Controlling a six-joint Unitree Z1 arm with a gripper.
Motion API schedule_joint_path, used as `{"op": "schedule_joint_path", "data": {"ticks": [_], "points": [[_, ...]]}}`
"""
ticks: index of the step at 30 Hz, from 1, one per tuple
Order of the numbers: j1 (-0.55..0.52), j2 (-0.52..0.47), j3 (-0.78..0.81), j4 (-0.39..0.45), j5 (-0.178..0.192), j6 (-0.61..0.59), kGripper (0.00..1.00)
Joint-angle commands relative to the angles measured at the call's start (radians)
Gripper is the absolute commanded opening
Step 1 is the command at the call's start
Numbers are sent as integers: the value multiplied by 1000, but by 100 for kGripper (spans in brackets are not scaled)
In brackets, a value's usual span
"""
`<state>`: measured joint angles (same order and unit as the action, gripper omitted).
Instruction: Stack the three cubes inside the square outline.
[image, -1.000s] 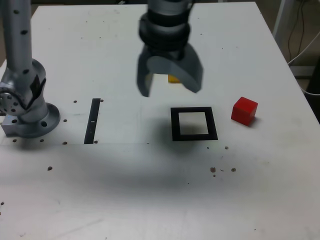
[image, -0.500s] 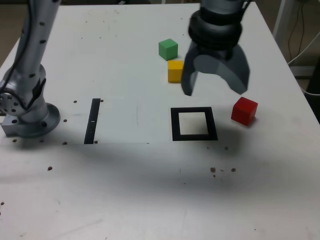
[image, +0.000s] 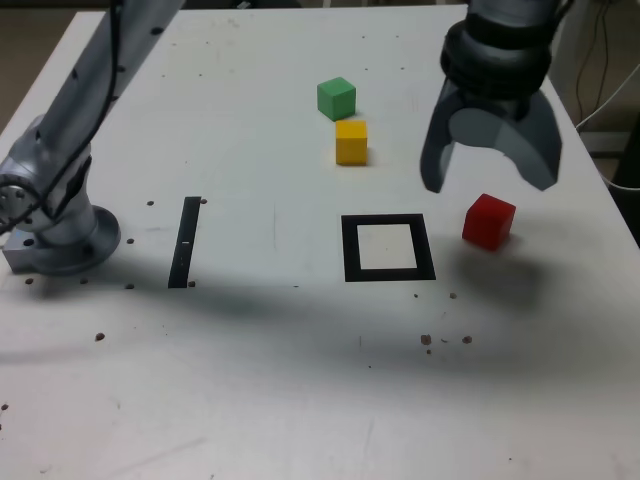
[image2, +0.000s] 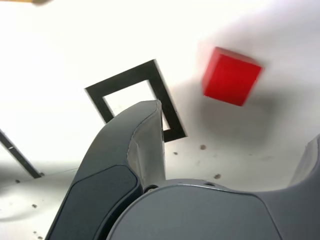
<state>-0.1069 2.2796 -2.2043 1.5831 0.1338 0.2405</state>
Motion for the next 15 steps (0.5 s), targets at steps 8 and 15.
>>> {"op": "schedule_joint_path", "data": {"ticks": [8, 15], "points": [[21, 74, -68, 20, -11, 39, 99], [54, 110, -88, 20, -12, 69, 99]]}}
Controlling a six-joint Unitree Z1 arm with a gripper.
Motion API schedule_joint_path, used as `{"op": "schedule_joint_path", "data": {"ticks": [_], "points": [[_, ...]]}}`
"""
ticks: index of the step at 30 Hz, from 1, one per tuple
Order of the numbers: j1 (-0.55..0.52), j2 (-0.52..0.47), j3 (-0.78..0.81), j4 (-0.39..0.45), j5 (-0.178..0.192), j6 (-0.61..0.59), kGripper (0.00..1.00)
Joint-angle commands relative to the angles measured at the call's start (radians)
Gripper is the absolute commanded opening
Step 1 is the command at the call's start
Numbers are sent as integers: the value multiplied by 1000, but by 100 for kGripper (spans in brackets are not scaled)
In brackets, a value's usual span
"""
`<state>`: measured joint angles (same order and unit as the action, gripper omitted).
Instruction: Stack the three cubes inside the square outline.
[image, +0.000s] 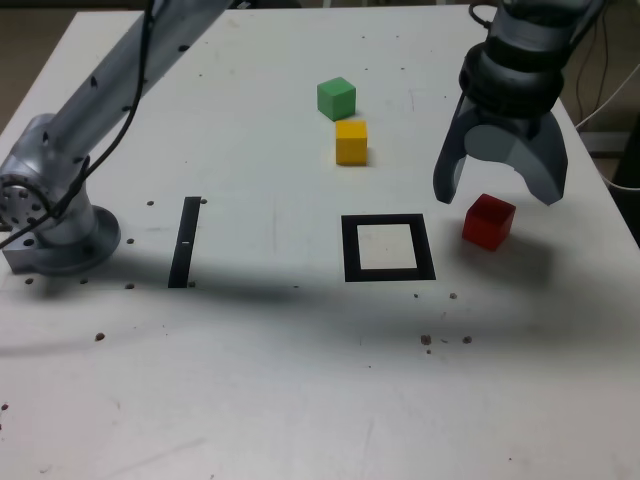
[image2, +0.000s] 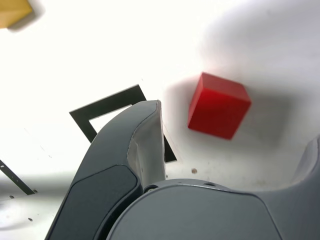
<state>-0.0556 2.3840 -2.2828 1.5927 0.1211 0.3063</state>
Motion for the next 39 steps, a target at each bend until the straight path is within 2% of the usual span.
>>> {"op": "schedule_joint_path", "data": {"ticks": [1, 15, 23, 26, 39], "points": [[5, 10, -13, 10, 0, 6, 99], [10, 41, -31, 10, 5, 43, 99], [10, 38, -41, 3, 11, 288, 99], [12, 37, -43, 4, 9, 340, 99], [14, 73, -40, -2, 12, 343, 97]]}}
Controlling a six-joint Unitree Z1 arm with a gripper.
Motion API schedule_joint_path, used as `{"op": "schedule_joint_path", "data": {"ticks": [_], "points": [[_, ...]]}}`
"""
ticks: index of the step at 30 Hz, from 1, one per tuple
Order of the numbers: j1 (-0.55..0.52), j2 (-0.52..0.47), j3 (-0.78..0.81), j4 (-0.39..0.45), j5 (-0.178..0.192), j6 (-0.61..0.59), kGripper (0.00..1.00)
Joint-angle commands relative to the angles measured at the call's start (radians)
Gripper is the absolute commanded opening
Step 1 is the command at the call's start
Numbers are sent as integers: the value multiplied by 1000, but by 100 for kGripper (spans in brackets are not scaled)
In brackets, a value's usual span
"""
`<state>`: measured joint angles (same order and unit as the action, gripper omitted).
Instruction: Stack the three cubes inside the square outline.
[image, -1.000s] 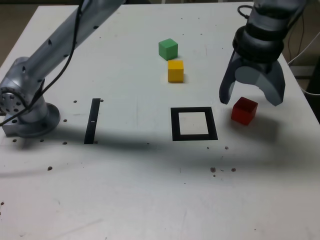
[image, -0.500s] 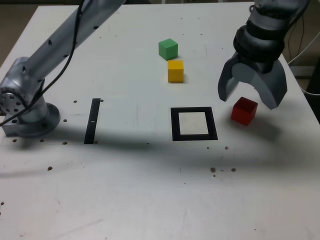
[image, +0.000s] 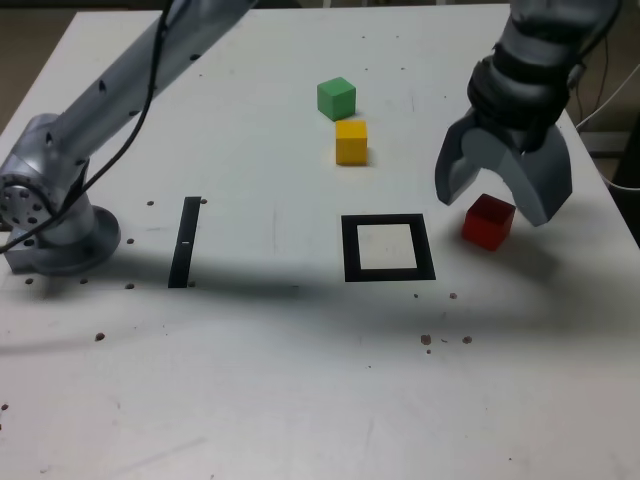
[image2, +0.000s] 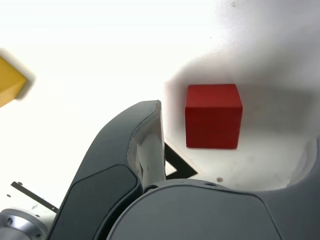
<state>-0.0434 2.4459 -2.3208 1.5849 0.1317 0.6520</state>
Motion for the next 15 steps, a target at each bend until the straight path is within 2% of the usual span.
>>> {"op": "schedule_joint_path", "data": {"ticks": [1, 15], "points": [[1, 17, -3, 5, 2, -6, 97], [-6, 50, -8, -10, 7, -24, 90]]}}
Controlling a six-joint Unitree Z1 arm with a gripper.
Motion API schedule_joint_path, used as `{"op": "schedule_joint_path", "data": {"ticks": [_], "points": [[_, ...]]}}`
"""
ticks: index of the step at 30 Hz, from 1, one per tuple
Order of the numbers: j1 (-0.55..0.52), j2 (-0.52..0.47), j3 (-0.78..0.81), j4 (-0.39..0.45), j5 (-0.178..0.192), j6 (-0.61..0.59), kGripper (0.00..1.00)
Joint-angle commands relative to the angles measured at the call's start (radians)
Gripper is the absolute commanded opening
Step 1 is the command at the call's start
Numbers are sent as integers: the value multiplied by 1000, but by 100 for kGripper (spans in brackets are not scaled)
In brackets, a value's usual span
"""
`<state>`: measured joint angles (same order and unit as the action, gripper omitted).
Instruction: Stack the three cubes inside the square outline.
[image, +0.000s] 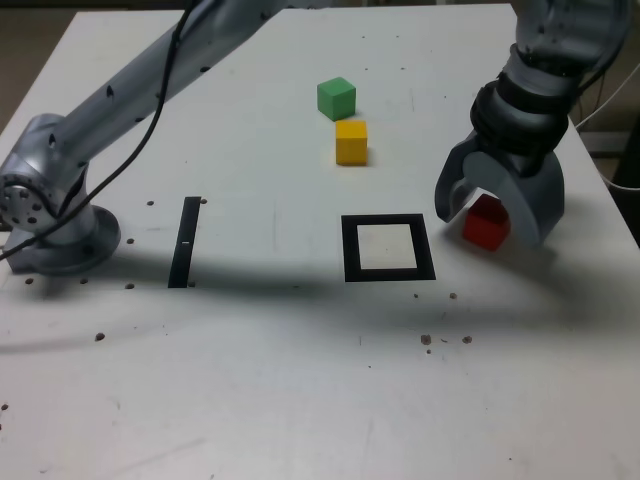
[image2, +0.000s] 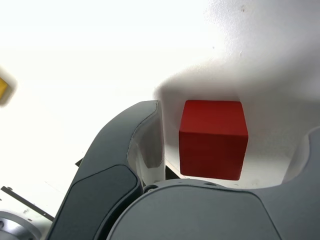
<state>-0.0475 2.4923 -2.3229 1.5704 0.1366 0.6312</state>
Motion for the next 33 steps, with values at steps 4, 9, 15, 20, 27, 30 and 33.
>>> {"op": "schedule_joint_path", "data": {"ticks": [4, 9, 15, 20, 27, 30, 33], "points": [[-2, 6, -6, 5, 8, -11, 86], [-4, 4, -5, 9, 31, -40, 63], [-9, 1, -6, 7, 42, -53, 43], [-9, 2, -5, 7, 41, -53, 42], [-9, 2, -5, 7, 40, -53, 42], [-9, 2, -5, 8, 39, -53, 42], [-9, 2, -5, 8, 37, -53, 42]]}}
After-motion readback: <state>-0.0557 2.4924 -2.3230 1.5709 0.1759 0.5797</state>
